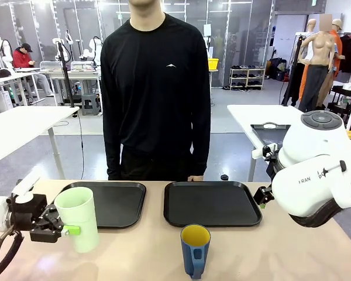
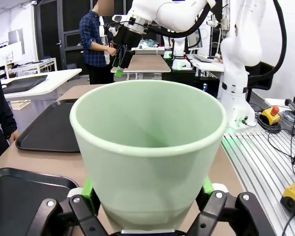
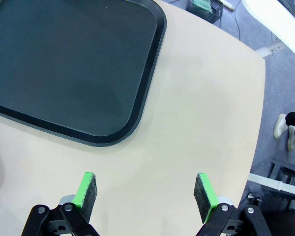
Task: Sort and store the cups by type.
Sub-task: Place the picked Reusable plastic cup into the Flat Tray indicated by the person.
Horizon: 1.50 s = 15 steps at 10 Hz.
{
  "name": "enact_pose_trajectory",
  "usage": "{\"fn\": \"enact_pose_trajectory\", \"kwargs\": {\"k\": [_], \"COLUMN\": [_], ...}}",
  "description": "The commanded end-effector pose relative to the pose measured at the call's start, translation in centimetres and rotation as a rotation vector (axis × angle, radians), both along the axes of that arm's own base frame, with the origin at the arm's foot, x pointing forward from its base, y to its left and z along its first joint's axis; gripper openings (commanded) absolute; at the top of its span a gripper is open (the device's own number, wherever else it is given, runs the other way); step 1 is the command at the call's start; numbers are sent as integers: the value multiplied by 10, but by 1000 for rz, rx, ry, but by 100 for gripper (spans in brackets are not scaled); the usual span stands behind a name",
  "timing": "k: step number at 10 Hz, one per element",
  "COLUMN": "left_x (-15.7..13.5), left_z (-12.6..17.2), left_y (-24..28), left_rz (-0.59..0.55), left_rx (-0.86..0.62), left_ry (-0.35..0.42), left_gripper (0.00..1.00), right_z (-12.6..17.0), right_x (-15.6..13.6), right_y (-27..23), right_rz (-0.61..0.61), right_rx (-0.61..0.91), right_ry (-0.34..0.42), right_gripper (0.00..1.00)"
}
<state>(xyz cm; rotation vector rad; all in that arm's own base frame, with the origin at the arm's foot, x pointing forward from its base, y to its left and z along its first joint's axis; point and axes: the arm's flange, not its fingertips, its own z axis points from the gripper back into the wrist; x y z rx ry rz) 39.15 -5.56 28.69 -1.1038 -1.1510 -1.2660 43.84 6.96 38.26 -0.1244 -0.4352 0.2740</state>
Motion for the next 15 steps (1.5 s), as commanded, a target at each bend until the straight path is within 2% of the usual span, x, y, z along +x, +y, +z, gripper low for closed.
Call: {"fn": "enact_pose_trajectory", "kwargs": {"k": [1, 15], "left_x": [2, 2], "left_z": [2, 2], "left_y": [0, 0], "left_rz": [4, 4], "left_rx": [1, 1], "left_ry": [-6, -6], "left_gripper": [31, 31], "right_z": [0, 0], "right_x": [1, 1], "right_y": [0, 0], "right_rz": [-3, -3], "right_rx": [2, 2], "right_ry": [-1, -1], "right_gripper": [100, 100]}}
